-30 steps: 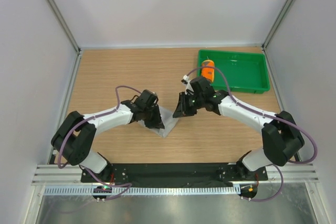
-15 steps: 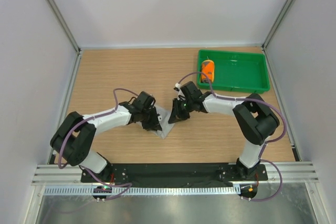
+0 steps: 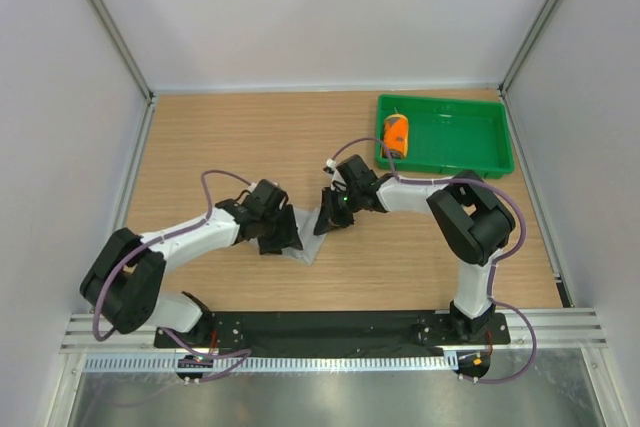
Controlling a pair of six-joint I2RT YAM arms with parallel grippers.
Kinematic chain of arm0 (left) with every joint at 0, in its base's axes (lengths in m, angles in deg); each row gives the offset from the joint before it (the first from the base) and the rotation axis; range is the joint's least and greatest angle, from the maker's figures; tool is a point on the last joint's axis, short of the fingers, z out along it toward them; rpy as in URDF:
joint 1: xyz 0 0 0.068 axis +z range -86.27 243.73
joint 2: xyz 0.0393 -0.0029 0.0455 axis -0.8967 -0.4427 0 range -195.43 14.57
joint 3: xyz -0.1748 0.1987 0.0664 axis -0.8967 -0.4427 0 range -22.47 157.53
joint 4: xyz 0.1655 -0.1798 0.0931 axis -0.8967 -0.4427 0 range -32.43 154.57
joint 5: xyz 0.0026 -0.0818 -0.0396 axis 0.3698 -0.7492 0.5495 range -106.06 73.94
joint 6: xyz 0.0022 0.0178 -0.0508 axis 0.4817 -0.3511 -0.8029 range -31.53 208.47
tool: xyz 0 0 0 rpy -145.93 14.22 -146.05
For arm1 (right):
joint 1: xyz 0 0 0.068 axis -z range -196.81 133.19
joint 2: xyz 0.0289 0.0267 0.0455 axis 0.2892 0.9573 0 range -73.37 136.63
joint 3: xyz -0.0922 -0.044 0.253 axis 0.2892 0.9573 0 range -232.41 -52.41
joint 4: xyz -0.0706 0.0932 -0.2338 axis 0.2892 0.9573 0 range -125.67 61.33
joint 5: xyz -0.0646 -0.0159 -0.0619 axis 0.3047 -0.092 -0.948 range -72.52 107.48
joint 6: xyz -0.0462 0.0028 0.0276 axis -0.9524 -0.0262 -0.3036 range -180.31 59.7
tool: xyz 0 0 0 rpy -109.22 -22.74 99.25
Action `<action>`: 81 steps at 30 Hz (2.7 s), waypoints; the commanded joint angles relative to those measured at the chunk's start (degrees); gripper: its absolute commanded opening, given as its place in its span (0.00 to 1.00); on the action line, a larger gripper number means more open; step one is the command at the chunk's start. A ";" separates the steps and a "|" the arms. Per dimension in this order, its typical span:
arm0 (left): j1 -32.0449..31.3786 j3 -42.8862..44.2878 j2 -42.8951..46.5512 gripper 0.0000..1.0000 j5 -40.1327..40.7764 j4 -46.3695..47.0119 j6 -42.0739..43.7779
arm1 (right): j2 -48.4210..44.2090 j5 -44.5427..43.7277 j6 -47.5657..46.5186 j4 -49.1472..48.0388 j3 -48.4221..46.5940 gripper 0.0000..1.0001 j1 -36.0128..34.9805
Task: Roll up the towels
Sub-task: Roll the towel
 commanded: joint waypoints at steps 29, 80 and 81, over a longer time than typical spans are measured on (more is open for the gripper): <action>-24.90 5.64 -1.43 0.65 31.52 8.34 19.89 | 2.14 2.46 -1.21 1.85 -7.69 0.56 -1.05; -29.29 -6.76 -4.07 0.00 14.74 22.14 24.27 | -2.47 -8.16 -6.75 17.58 -18.26 0.59 10.91; -29.56 -6.76 -3.98 0.00 13.95 21.97 24.90 | -4.78 -9.57 -6.66 17.67 -15.63 0.59 10.82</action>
